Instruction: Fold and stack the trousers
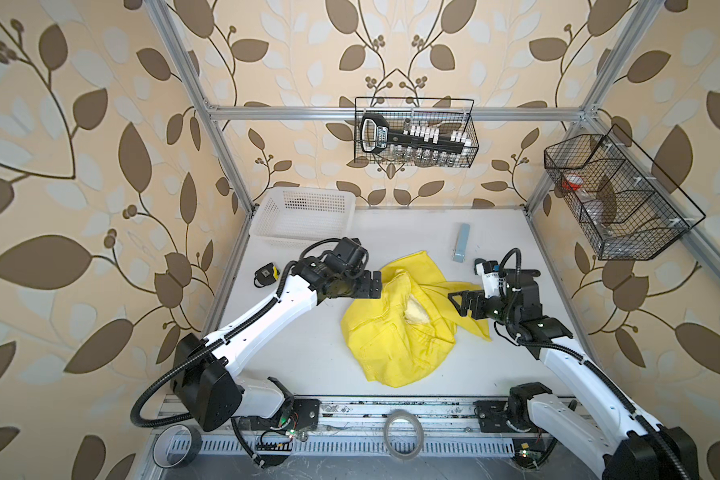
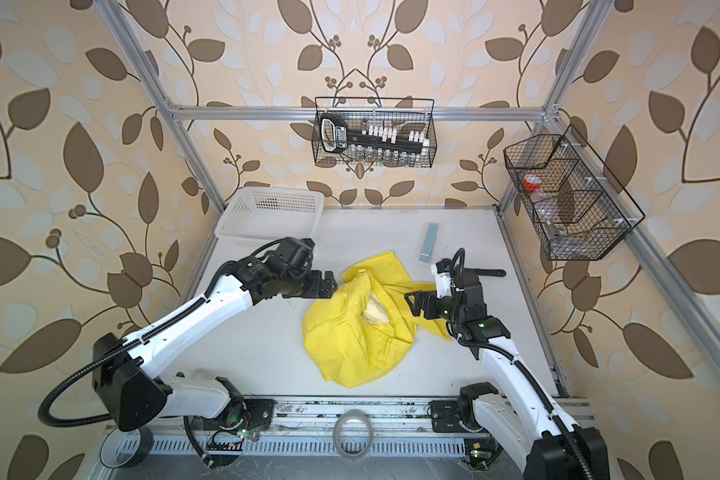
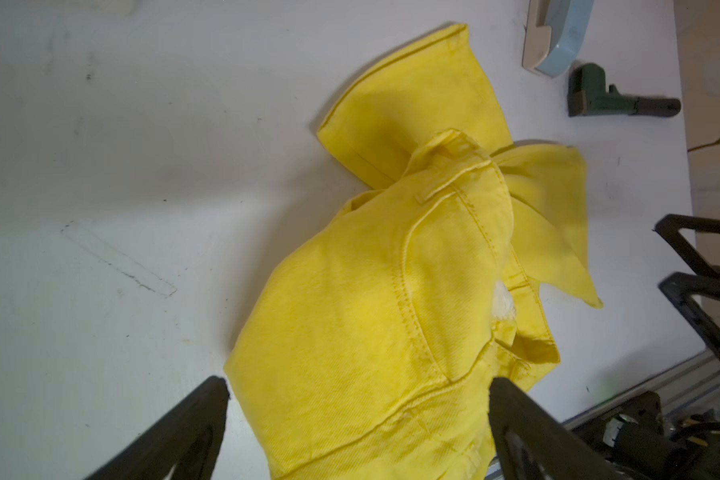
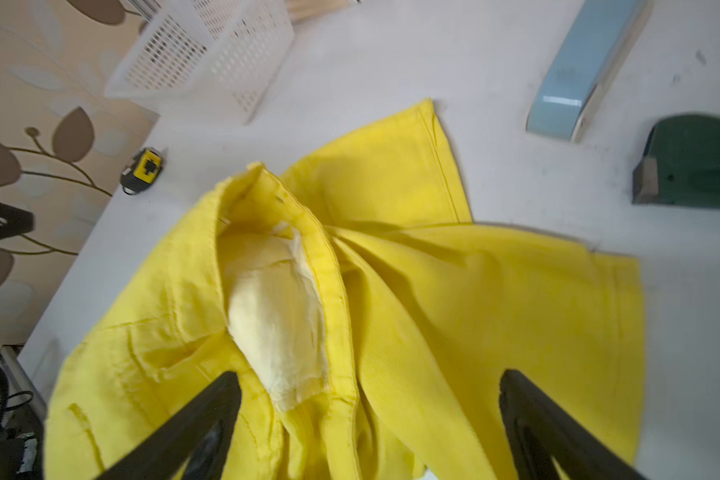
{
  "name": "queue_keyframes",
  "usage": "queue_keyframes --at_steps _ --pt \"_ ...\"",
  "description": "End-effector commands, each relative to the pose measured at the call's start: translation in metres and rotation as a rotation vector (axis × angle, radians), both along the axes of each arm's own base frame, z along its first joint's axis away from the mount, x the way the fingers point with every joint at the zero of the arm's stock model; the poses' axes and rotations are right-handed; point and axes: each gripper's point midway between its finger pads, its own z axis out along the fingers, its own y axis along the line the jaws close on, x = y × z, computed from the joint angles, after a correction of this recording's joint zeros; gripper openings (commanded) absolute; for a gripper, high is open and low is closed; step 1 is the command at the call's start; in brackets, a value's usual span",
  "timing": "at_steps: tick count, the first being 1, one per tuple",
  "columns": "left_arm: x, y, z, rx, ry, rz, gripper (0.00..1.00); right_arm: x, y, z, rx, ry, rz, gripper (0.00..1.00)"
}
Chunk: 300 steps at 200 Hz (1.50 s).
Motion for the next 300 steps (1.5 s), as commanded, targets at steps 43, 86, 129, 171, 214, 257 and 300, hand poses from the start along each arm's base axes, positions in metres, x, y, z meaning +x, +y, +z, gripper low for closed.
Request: queue_keyframes --at_steps 43,86,129,171,214,257,300 --pt "0.021 -0.061 -0.024 0.315 -0.093 -0.13 0.99 0.012 0.015 -0.04 -0.077 0.088 -0.052 1.0" --pt "0.039 -0.063 -0.061 0.529 -0.067 -0.147 0.94 0.017 0.025 -0.069 -0.132 0.128 -0.1 1.0" --pt "0.029 -0.049 -0.065 0.544 -0.045 -0.13 0.59 0.019 0.023 -0.091 -0.15 0.172 -0.136 0.76" --pt "0.028 -0.024 -0.02 0.46 -0.087 -0.091 0.13 0.021 0.022 -0.099 -0.135 0.18 -0.157 0.23" --pt "0.031 0.012 0.029 0.376 -0.131 -0.045 0.02 0.028 -0.016 -0.072 -0.062 0.132 -0.283 0.0" --pt "0.034 0.033 0.072 0.247 -0.211 -0.016 0.02 0.035 -0.059 0.034 0.014 -0.107 -0.386 0.0" --pt "0.044 0.023 0.075 0.126 -0.258 0.0 0.05 0.026 -0.042 0.123 0.079 -0.272 -0.271 0.0"
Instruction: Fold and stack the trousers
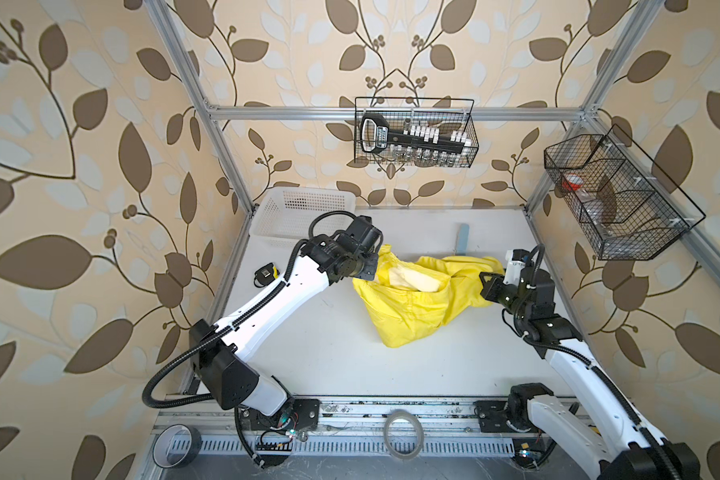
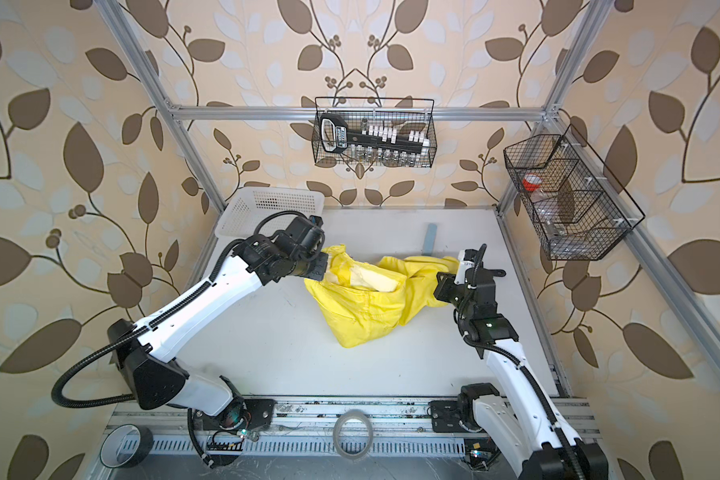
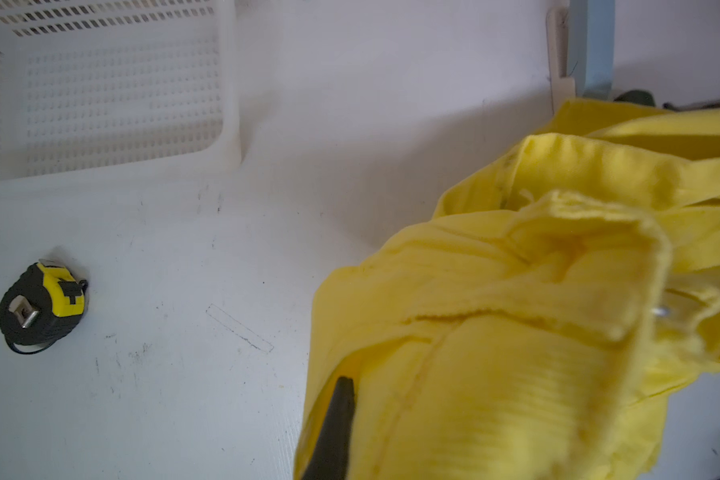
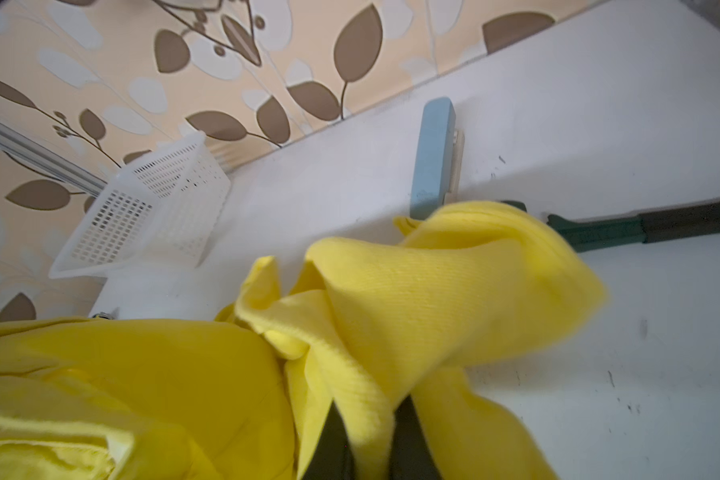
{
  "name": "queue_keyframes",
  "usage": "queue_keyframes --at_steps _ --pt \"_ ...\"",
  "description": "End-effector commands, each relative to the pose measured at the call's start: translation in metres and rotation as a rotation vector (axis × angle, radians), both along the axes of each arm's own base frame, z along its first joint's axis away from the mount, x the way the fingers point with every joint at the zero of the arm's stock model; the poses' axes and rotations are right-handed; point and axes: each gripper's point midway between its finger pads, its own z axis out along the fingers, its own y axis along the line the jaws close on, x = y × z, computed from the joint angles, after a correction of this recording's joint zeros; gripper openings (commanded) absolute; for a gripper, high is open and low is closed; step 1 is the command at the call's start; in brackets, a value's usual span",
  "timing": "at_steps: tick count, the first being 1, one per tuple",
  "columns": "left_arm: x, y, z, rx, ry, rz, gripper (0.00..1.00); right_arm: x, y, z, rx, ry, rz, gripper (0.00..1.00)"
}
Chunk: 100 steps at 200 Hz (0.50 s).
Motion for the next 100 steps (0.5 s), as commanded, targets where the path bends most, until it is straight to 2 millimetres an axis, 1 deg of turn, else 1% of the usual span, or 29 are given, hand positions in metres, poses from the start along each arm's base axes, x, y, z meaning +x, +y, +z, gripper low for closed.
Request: queue_keyframes --at_steps 1,9,17,24,32,48,50,52,58,67,82,92,100 --pt "0.004 -0.002 0.004 -0.044 -0.039 -0.006 0.05 -0.008 0.013 0.035 -0.003 -0.055 0.076 0.0" --pt "0.007 0.002 -0.002 -0.035 -0.03 0.009 0.05 -0.011 0.018 0.035 0.001 -0.055 0.09 0.0" --pt "0.01 0.009 -0.008 -0.028 -0.025 0.029 0.05 -0.014 0.02 0.029 -0.004 -0.041 0.09 0.0" --pt "0.014 0.015 -0.015 -0.021 -0.021 0.045 0.05 -0.016 0.02 0.017 -0.014 -0.01 0.08 0.0" --pt "0.019 0.026 -0.026 -0.008 -0.016 0.077 0.07 -0.02 0.019 0.002 -0.024 0.017 0.069 0.0" --pt "0.031 0.055 -0.051 0.02 0.001 0.154 0.12 -0.028 0.02 -0.027 -0.005 0.07 0.067 0.0" --pt "0.034 0.059 -0.062 0.034 0.027 0.167 0.12 -0.03 0.021 -0.03 -0.001 0.076 0.069 0.0" --pt "0.035 0.062 -0.069 0.04 0.04 0.177 0.12 -0.031 0.022 -0.033 0.003 0.081 0.071 0.0" --pt "0.038 0.072 -0.081 0.037 0.076 0.207 0.12 -0.035 0.024 -0.044 0.021 0.102 0.075 0.0" --pt "0.04 0.081 -0.094 0.019 0.124 0.236 0.13 -0.041 0.031 -0.058 0.044 0.137 0.086 0.0" --pt "0.045 0.094 -0.106 0.073 0.144 0.286 0.2 -0.053 0.043 -0.08 0.048 0.191 0.092 0.0" --pt "0.048 0.109 -0.111 0.146 0.16 0.339 0.23 -0.061 0.049 -0.093 0.025 0.215 0.078 0.0" --pt "0.051 0.122 -0.114 0.18 0.181 0.387 0.29 -0.066 0.051 -0.101 0.009 0.234 0.06 0.0"
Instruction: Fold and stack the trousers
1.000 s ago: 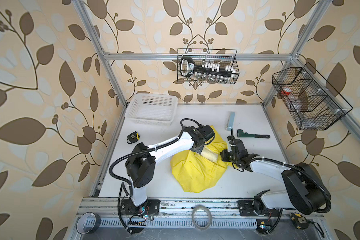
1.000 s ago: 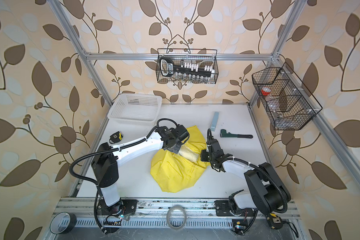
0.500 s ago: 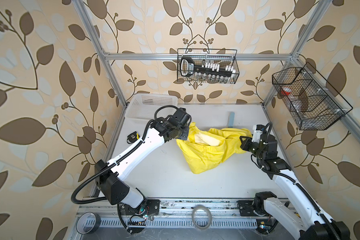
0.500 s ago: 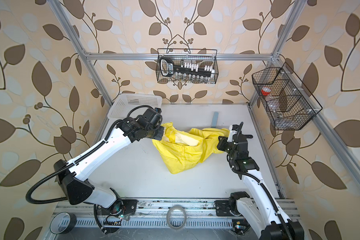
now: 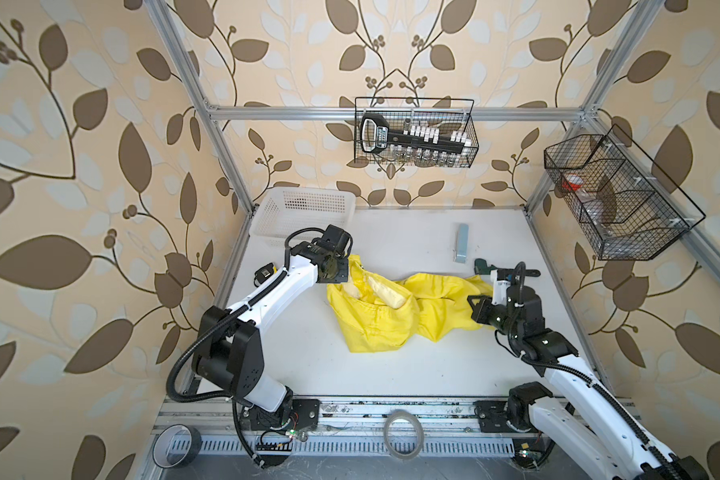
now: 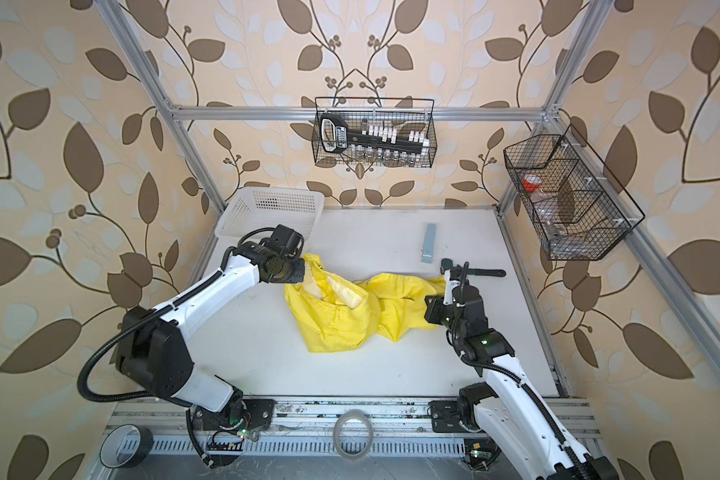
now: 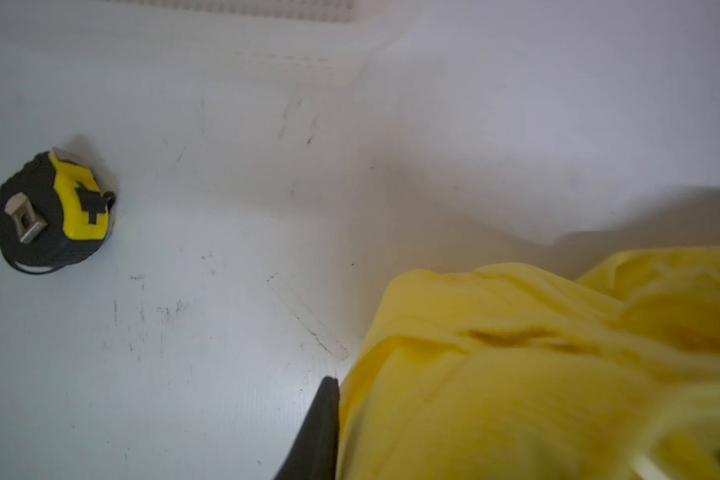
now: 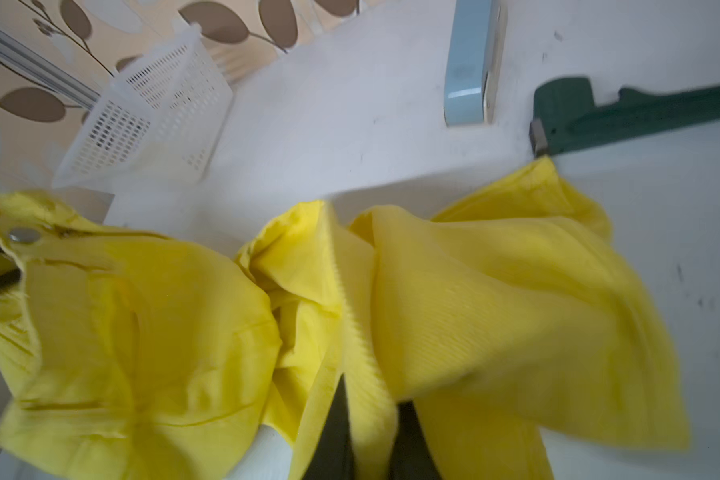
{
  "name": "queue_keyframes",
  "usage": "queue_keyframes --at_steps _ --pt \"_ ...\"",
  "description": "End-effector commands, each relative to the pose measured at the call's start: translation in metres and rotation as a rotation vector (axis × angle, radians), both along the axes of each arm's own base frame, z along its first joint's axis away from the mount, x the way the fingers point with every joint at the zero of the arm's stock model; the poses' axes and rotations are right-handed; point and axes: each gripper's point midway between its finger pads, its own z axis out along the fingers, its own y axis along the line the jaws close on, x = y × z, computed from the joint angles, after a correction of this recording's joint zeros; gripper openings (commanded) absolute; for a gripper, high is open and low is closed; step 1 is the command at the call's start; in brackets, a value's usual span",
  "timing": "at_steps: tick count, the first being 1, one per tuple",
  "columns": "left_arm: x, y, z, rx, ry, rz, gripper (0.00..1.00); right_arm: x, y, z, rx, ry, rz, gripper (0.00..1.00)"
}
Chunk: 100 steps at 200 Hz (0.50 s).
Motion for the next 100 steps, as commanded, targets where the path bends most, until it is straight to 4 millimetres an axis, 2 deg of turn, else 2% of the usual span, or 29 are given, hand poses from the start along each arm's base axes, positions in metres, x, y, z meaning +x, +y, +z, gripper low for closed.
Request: queue_keyframes --at_steps 1,13,22,38,55,66,77,86,87,100 --pt "0.012 0.023 0.008 0.086 -0.011 0.096 0.29 -0.011 0.006 -0.014 -0.005 0.027 -0.061 0.0" --pt "0.016 0.042 0.01 0.119 -0.02 0.16 0.36 -0.018 0.008 -0.026 -0.013 0.053 -0.082 0.0" --pt "0.018 0.054 0.017 0.147 -0.044 0.201 0.52 -0.02 0.011 -0.03 -0.005 0.054 -0.082 0.0" --pt "0.018 0.059 0.033 0.14 -0.071 0.223 0.65 -0.021 0.012 -0.028 -0.006 0.043 -0.073 0.0" --pt "0.011 0.043 0.044 0.039 -0.058 0.192 0.76 -0.02 0.009 -0.022 -0.028 0.031 -0.075 0.0" --pt "0.001 0.03 0.052 -0.042 -0.039 0.172 0.86 -0.018 0.005 -0.02 -0.044 0.028 -0.079 0.02" --pt "-0.012 0.015 0.061 -0.11 -0.038 0.139 0.9 -0.017 0.001 -0.021 -0.042 0.036 -0.078 0.05" --pt "-0.022 0.0 0.066 -0.142 -0.043 0.107 0.93 -0.016 -0.005 -0.023 -0.034 0.048 -0.088 0.12" --pt "-0.024 0.001 0.075 -0.154 -0.067 0.108 0.94 -0.016 -0.005 -0.023 -0.033 0.05 -0.089 0.12" --pt "-0.043 -0.02 0.089 -0.175 -0.087 0.064 0.95 -0.014 -0.014 -0.022 -0.033 0.05 -0.097 0.31"
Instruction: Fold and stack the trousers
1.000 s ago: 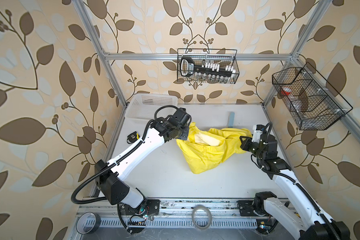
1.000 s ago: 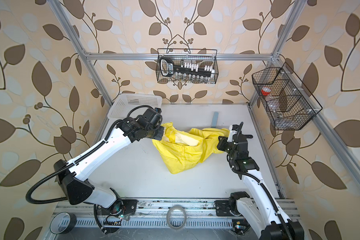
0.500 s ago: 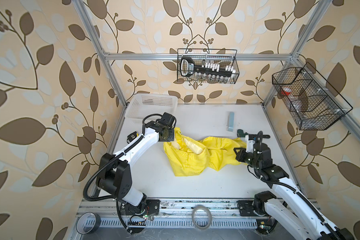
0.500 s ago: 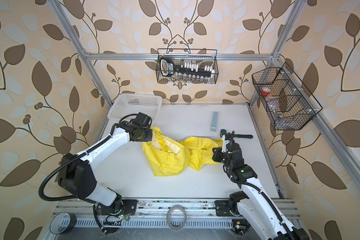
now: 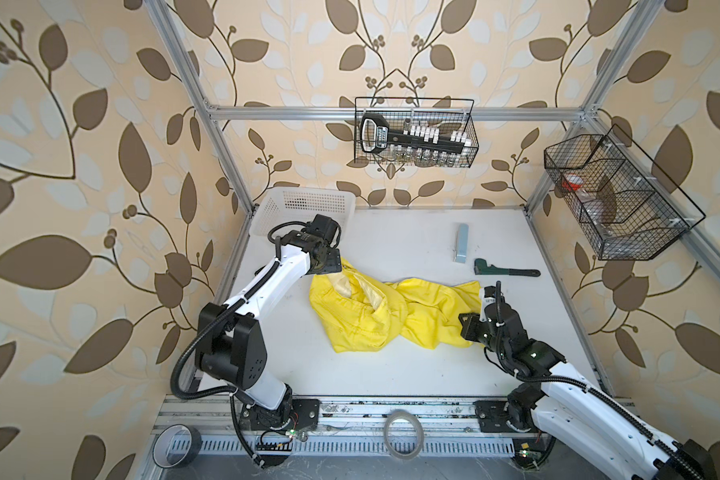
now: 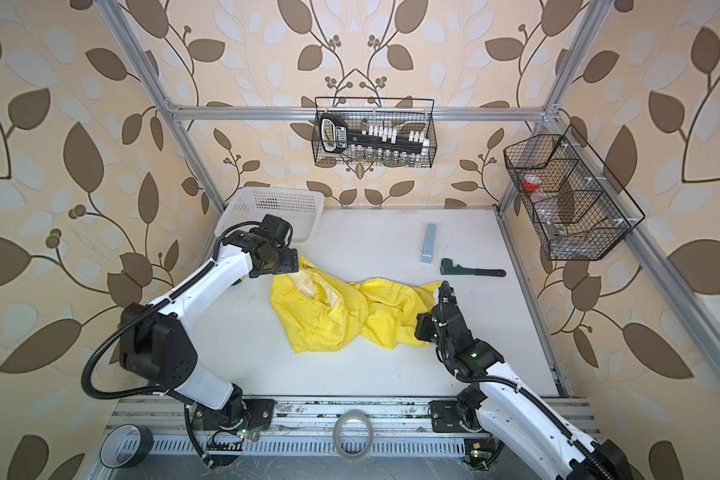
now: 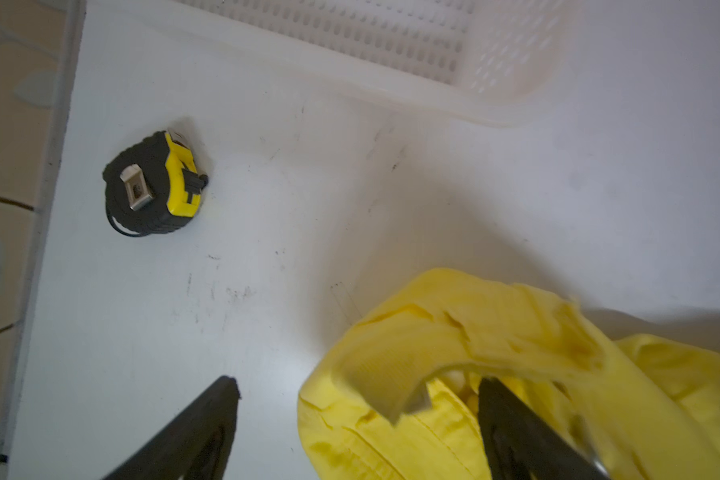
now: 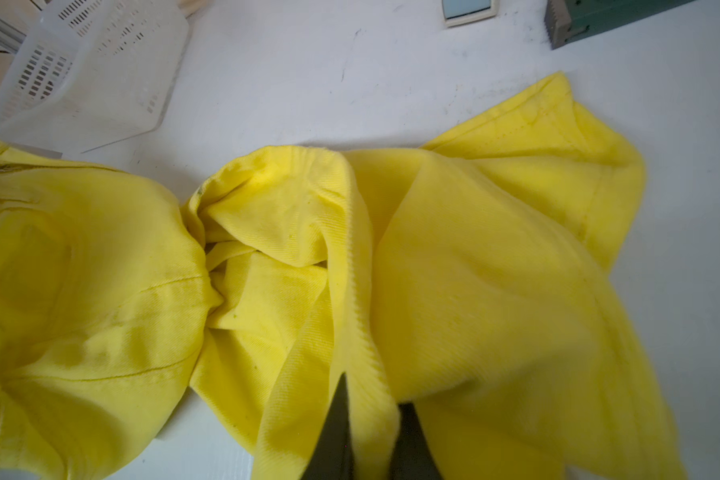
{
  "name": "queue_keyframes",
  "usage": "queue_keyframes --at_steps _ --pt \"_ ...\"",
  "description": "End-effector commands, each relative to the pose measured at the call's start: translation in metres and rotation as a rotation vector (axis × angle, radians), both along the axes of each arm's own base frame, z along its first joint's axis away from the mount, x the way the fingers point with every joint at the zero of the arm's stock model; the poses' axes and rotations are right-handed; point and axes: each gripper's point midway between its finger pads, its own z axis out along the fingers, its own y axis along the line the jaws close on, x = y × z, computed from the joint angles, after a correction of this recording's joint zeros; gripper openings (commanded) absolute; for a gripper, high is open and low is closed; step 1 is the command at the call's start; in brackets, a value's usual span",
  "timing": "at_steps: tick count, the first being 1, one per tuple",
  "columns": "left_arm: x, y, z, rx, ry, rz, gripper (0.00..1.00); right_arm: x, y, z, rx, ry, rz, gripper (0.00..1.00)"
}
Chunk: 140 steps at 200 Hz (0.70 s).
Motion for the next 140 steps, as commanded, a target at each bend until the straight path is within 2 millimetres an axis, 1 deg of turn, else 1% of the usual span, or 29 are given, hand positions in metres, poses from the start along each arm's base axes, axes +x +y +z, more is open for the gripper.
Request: queue_keyframes --at_steps 1,9,21,36,50,53,58,67,75,85,97,105,107,113,121,137,140 --pt "-0.04 -0.039 0.045 -0.124 -0.054 -0.074 0.95 0.003 -0.013 0.007 -0.008 0.0 -0.012 0.32" --pt "-0.05 -0.056 0.05 -0.16 -0.058 -0.105 0.95 0.004 -0.02 0.008 -0.012 0.001 -0.026 0.36" --pt "-0.06 -0.081 0.053 -0.198 -0.053 -0.142 0.96 0.007 -0.029 0.012 -0.011 0.002 -0.045 0.42" --pt "-0.073 -0.113 0.048 -0.204 -0.031 -0.205 0.96 0.012 -0.041 0.016 -0.008 -0.002 -0.069 0.44" --pt "-0.081 -0.135 0.042 -0.179 -0.021 -0.247 0.96 0.014 -0.049 0.017 -0.004 0.004 -0.081 0.46" --pt "-0.081 -0.141 0.031 -0.153 0.005 -0.255 0.97 0.015 -0.049 0.018 -0.001 0.004 -0.082 0.48" --pt "-0.083 -0.145 0.022 -0.129 0.026 -0.262 0.97 0.015 -0.05 0.019 0.004 0.006 -0.08 0.5" --pt "-0.085 -0.146 0.009 -0.082 0.066 -0.254 0.96 0.015 -0.05 0.022 0.008 0.003 -0.076 0.57" --pt "-0.086 -0.152 0.002 -0.057 0.075 -0.264 0.96 0.014 -0.049 0.024 0.01 -0.002 -0.07 0.63" --pt "-0.087 -0.165 -0.006 -0.058 0.082 -0.292 0.94 0.012 -0.048 0.023 0.019 0.002 -0.065 0.7" --pt "-0.09 -0.175 -0.016 -0.043 0.103 -0.313 0.91 0.007 -0.047 0.021 0.028 0.014 -0.066 0.74" --pt "-0.09 -0.175 -0.021 -0.004 0.109 -0.317 0.87 0.004 -0.048 0.019 0.028 0.021 -0.07 0.76" --pt "-0.09 -0.175 -0.022 0.006 0.108 -0.317 0.85 0.003 -0.048 0.018 0.027 0.024 -0.07 0.78" --pt "-0.089 -0.171 -0.024 0.036 0.112 -0.313 0.8 0.001 -0.048 0.017 0.028 0.024 -0.073 0.82" --pt "-0.088 -0.168 -0.026 0.061 0.113 -0.309 0.7 -0.002 -0.049 0.015 0.03 0.03 -0.078 0.86" --pt "-0.088 -0.167 -0.027 0.064 0.108 -0.317 0.49 -0.008 -0.049 0.008 0.044 0.055 -0.092 0.9" --pt "-0.088 -0.167 -0.026 0.066 0.106 -0.317 0.44 -0.01 -0.049 0.006 0.05 0.062 -0.093 0.9"
